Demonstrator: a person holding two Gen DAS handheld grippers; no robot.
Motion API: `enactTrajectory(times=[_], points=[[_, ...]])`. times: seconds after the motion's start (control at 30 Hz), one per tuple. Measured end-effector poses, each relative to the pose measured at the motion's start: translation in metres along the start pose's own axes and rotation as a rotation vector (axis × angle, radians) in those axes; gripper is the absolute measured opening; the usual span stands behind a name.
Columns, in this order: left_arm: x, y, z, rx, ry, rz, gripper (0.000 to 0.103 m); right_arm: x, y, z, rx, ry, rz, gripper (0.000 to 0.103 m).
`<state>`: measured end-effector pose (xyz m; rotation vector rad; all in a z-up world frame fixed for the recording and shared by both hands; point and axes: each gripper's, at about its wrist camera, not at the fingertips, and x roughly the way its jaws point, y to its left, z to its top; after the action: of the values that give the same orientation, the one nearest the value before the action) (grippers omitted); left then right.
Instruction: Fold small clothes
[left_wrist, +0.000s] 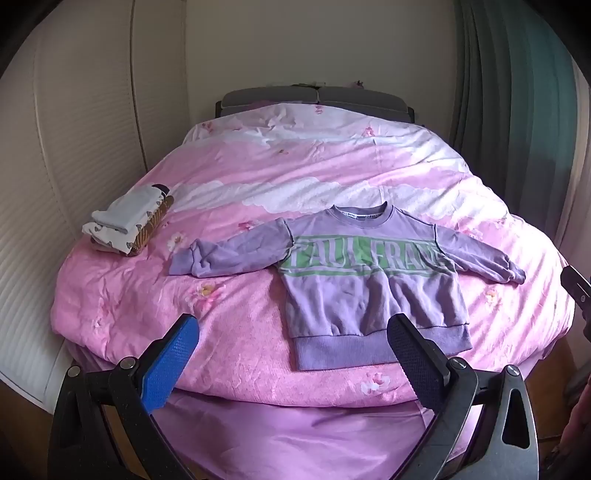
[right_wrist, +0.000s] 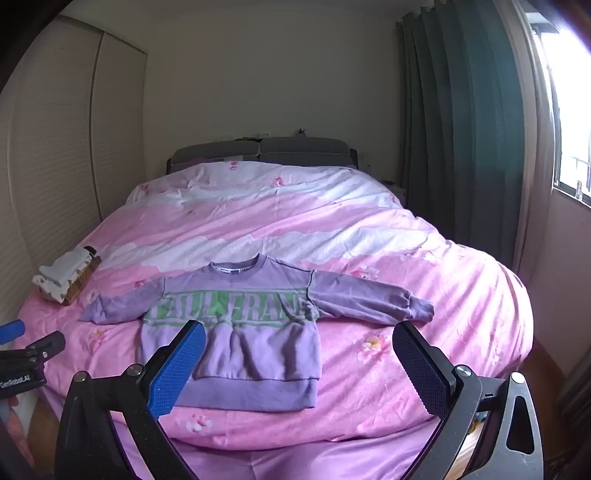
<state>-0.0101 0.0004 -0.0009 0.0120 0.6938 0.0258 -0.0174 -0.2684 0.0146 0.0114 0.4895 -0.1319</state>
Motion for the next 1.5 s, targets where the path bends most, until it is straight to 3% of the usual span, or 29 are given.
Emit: enactTrajectory(times=[1.5], points=[[0.002, 0.003, 0.013, -0.009, 0.006, -0.008, 0.103, 0.001, -0.001, 0.001, 0.012, 0.009, -0.009, 0.102]])
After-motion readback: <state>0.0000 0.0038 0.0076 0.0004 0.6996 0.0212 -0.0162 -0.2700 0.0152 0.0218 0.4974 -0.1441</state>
